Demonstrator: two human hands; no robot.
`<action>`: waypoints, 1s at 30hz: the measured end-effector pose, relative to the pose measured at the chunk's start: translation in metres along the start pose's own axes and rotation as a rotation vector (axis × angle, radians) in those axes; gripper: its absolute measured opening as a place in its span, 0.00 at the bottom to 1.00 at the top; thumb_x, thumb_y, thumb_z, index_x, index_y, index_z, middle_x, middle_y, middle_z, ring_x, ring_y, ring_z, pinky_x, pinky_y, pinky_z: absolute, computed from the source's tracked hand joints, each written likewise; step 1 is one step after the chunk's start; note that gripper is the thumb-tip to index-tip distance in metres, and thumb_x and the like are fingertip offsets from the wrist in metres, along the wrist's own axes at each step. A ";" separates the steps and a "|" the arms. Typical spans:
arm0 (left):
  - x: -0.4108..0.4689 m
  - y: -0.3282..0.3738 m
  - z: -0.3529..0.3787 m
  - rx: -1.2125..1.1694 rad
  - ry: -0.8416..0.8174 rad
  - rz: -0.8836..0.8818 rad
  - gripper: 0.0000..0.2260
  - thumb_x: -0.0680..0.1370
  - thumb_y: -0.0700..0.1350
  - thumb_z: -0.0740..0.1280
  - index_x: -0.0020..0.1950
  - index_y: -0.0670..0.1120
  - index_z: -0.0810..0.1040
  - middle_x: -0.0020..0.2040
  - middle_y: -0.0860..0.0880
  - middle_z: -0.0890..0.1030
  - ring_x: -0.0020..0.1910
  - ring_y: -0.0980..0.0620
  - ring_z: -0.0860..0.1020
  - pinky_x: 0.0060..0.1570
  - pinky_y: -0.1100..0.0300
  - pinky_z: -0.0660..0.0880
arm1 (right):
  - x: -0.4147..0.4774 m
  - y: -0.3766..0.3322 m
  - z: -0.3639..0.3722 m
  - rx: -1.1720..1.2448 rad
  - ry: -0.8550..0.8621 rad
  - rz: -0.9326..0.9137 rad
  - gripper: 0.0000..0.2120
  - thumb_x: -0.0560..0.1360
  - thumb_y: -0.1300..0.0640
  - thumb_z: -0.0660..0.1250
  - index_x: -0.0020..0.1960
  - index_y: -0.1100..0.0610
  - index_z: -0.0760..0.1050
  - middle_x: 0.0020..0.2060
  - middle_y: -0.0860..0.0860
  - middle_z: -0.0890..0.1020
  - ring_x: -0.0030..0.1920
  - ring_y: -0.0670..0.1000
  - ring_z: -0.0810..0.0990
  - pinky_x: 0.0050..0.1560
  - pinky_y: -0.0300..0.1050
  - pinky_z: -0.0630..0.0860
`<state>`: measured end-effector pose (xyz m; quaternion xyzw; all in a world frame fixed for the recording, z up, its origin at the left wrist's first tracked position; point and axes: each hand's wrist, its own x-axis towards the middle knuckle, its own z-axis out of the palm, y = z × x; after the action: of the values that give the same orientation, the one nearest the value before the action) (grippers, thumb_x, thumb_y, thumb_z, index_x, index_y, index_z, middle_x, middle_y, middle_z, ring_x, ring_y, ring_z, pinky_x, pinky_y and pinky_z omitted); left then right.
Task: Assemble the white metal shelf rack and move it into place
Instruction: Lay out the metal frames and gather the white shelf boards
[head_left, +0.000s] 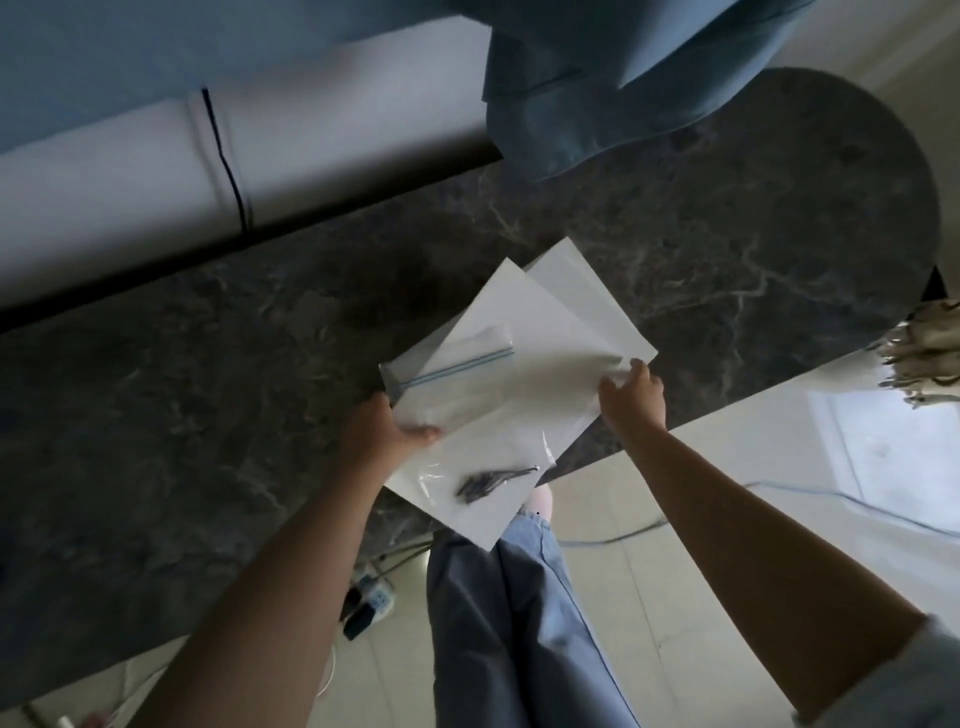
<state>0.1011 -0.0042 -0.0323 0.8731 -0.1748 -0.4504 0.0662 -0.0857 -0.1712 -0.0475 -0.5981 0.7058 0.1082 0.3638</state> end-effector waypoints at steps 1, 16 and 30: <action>-0.009 -0.003 -0.001 -0.046 -0.012 -0.001 0.38 0.70 0.55 0.72 0.71 0.37 0.61 0.68 0.39 0.68 0.67 0.43 0.69 0.58 0.56 0.69 | -0.005 0.000 0.003 0.016 -0.015 0.013 0.24 0.77 0.56 0.57 0.72 0.59 0.59 0.66 0.61 0.67 0.63 0.62 0.70 0.63 0.57 0.70; -0.047 -0.083 -0.016 -0.489 0.329 -0.108 0.32 0.75 0.50 0.67 0.71 0.35 0.60 0.67 0.36 0.69 0.65 0.40 0.70 0.60 0.50 0.72 | -0.052 -0.019 0.057 0.269 -0.051 0.389 0.34 0.70 0.53 0.71 0.67 0.64 0.57 0.63 0.61 0.70 0.61 0.60 0.73 0.56 0.49 0.73; -0.044 -0.098 0.001 -0.439 0.360 -0.130 0.21 0.79 0.45 0.61 0.68 0.34 0.66 0.63 0.35 0.73 0.61 0.41 0.74 0.60 0.49 0.72 | -0.059 -0.003 0.080 0.392 -0.007 0.422 0.30 0.68 0.58 0.72 0.65 0.66 0.64 0.60 0.60 0.75 0.60 0.58 0.76 0.56 0.48 0.75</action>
<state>0.1009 0.1027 -0.0261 0.9132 -0.0024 -0.3183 0.2546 -0.0508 -0.0803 -0.0656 -0.3558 0.8209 0.0451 0.4445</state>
